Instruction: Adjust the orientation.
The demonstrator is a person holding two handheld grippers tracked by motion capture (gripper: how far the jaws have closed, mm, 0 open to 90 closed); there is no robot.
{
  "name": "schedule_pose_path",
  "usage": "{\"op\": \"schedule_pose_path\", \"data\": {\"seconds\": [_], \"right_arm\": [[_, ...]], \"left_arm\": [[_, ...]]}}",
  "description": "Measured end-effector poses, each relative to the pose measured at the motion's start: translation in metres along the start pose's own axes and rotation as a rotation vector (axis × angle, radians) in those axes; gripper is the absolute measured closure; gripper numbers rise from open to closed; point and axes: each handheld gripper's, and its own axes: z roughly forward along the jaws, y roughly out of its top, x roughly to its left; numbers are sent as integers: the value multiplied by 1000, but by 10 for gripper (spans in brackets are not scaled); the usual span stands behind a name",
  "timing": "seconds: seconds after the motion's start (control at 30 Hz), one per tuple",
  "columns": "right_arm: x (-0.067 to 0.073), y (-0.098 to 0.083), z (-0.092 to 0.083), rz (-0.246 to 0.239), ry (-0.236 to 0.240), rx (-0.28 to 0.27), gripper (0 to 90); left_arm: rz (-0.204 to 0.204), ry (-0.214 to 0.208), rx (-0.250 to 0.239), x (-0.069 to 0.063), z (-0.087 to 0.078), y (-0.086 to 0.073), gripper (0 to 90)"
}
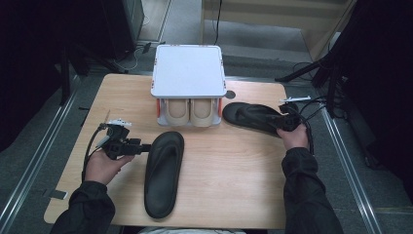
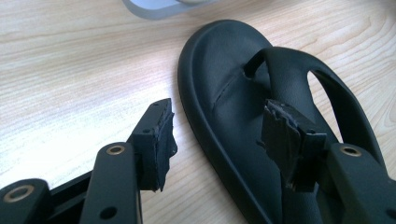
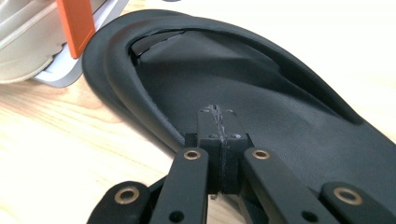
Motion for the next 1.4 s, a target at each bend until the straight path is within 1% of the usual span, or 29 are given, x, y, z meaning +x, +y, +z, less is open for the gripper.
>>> {"op": "schedule_pose_path", "data": {"seconds": [0.07, 0.17, 0.3, 0.4, 0.53, 0.63, 0.7, 0.8, 0.83, 0.87, 0.97, 1.0, 1.07, 1.1, 1.17, 1.4], "right_arm": [[2, -2, -1, -1, 4, 0, 900], [6, -4, -2, -9, 5, 3, 900], [10, -8, -4, 11, 12, 8, 900], [13, -10, -5, 11, 14, 9, 900], [19, -12, -6, -1, 21, 14, 900], [19, -14, -7, 11, 32, 11, 900], [19, -15, -10, 17, 28, 7, 900], [16, -16, -17, 24, 18, -15, 900], [14, -17, -18, 21, 14, -23, 900], [13, -19, -19, 30, 11, -22, 900], [10, -22, -19, 31, 5, -10, 900], [9, -24, -18, 29, -2, 8, 900], [8, -26, -16, 22, -7, 17, 900], [9, -26, -16, 27, -6, 22, 900], [10, -26, -15, 18, -7, 26, 900], [18, -29, -14, 4, -3, 40, 900]], "left_arm": [[2, -6, 3, 0, 1, 1, 439], [5, -4, 1, -1, 1, 2, 437], [8, -5, 3, -1, 3, 4, 437], [14, -8, 6, -1, 3, 5, 437], [17, -11, 6, -2, 5, 6, 437], [22, -13, 10, -3, 6, 7, 437], [26, -14, 8, -3, 6, 8, 437], [28, -16, 10, -2, 5, 8, 437], [24, -12, 0, -2, 5, 8, 437], [24, -12, 1, -2, 5, 8, 437], [27, -15, 2, -2, 4, 9, 437], [28, -13, 2, -2, 4, 9, 437], [30, -12, -4, -2, 4, 9, 437], [29, -8, -10, -3, 4, 9, 438], [32, -8, -10, -3, 5, 9, 438], [36, -10, -1, -3, 5, 9, 437]]}}
